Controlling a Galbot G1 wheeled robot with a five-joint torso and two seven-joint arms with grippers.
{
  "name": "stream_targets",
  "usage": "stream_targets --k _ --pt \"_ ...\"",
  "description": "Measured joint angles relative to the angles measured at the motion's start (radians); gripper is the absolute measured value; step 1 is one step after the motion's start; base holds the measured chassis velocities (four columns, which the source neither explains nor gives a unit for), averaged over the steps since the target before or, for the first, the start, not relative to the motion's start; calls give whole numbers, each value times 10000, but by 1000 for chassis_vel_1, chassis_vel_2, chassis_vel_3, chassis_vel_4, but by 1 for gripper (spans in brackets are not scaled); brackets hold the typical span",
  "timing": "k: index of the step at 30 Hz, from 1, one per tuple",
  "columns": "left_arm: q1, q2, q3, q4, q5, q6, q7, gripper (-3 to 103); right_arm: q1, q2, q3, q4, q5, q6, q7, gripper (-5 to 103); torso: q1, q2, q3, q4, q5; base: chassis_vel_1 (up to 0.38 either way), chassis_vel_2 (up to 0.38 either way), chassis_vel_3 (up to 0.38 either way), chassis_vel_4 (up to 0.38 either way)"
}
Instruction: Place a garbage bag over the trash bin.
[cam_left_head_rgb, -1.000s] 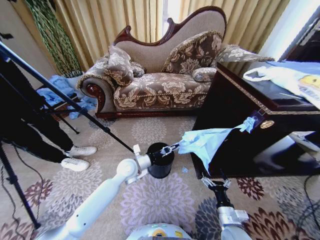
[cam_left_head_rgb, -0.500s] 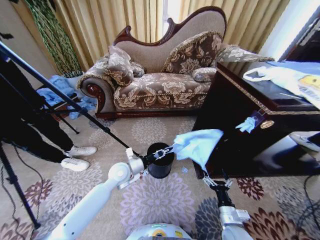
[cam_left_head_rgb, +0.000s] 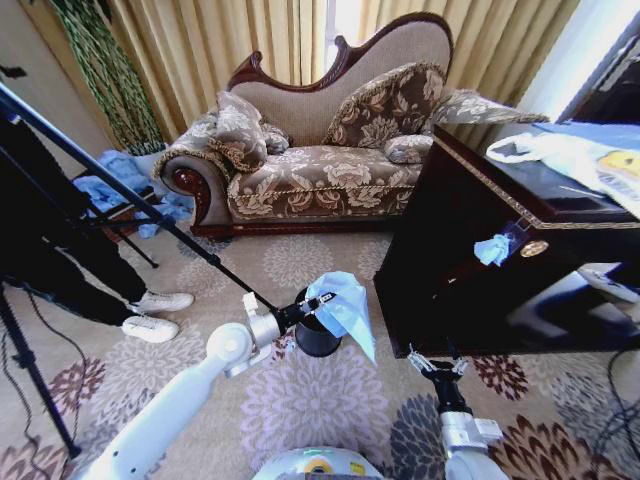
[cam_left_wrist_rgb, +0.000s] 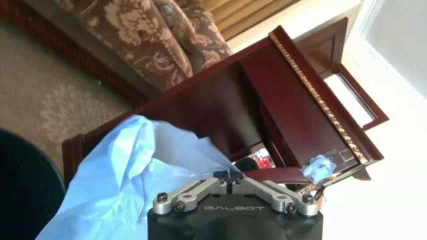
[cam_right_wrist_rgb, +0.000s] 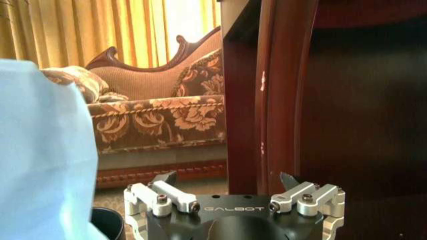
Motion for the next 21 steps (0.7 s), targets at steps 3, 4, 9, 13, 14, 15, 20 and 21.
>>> stream_targets --k 3,4,9,13,14,15,20,21 --pt "-153 260 -56 -234 -10 -18 1 0 -14 0 4 12 -6 10 0 100 0 0 0 1 -1 0 0 0 0" --pt "-153 260 -56 -234 -10 -18 1 0 -14 0 4 12 -6 10 0 100 0 0 0 1 -1 0 0 0 0" --pt "-651 606 -178 -509 73 -118 -22 0 -2 12 0 24 -11 21 0 100 0 0 0 1 0 0 0 0 0" --pt "-1115 765 -208 -525 316 -183 -45 0 -36 -2 23 26 -12 45 0 100 0 0 0 1 0 0 0 0 0" --pt "-1244 809 -206 -508 416 -192 -39 0 -51 -7 41 30 -11 50 0 100 0 0 0 0 0 0 0 0 0" --pt "-1422 865 -192 -486 489 -192 -27 0 -64 -19 51 43 -9 53 0 100 0 0 0 1 -1 0 0 0 0" --pt "-1965 991 -93 -478 527 -173 32 0 -84 -34 64 104 -4 54 -1 100 0 -1 0 1 -1 0 0 0 0" --pt "-2145 1033 -51 -495 527 -150 55 0 -88 -34 63 128 -4 55 0 100 0 -1 0 0 -1 0 0 0 0"
